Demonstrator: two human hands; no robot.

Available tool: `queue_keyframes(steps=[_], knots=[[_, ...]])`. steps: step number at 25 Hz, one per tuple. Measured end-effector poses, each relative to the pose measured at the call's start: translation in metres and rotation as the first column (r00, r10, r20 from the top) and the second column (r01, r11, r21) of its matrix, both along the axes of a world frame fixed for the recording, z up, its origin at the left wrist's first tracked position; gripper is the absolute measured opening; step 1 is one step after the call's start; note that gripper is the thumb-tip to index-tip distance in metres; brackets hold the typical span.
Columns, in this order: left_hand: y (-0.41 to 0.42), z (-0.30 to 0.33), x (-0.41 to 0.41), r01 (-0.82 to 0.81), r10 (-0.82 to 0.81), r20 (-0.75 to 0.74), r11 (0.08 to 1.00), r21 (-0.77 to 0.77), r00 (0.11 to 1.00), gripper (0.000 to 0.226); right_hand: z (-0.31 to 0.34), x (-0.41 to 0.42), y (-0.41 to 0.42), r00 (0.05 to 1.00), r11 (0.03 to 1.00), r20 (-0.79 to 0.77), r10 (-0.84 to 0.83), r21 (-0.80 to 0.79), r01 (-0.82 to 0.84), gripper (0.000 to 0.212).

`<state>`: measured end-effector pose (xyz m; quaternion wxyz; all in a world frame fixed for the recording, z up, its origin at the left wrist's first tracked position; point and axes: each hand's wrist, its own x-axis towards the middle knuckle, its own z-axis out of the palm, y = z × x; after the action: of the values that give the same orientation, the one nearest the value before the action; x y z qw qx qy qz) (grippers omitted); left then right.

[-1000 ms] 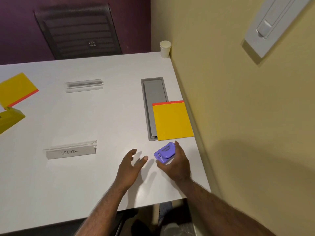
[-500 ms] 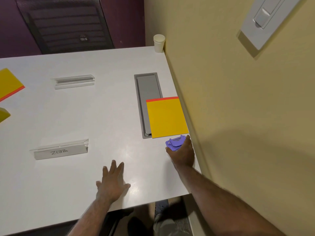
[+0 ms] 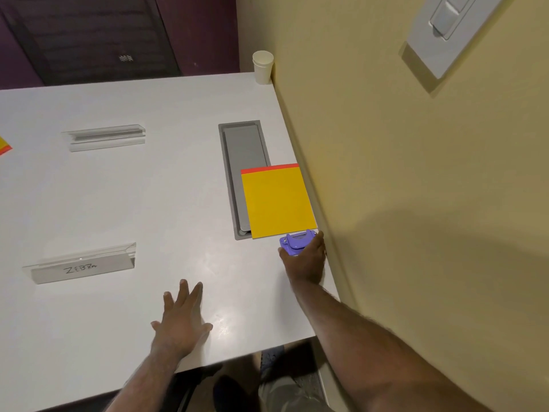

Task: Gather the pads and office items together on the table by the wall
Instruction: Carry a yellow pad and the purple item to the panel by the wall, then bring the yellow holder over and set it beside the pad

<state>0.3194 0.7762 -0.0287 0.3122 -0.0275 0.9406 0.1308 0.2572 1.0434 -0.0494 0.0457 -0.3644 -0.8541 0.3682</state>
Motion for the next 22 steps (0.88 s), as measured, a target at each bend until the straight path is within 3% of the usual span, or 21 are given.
queue_keyframes(steps=[10, 16, 22], knots=[[-0.005, -0.008, 0.001, -0.021, 0.022, -0.028, 0.999, 0.036, 0.999, 0.089, -0.002, -0.001, 0.0, 0.999, 0.999, 0.021, -0.026, -0.025, 0.026, 0.114], [-0.006, -0.006, 0.002, -0.011, 0.012, -0.033, 1.0, 0.027, 0.999, 0.09, 0.001, 0.003, 0.002, 1.0, 0.999, 0.023, 0.008, -0.032, -0.007, 0.126], [-0.003, 0.007, -0.002, -0.012, 0.012, -0.004, 1.0, 0.022, 1.0, 0.087, 0.017, 0.015, -0.014, 0.98, 0.962, -0.086, 0.182, 0.224, -0.159, 0.116]])
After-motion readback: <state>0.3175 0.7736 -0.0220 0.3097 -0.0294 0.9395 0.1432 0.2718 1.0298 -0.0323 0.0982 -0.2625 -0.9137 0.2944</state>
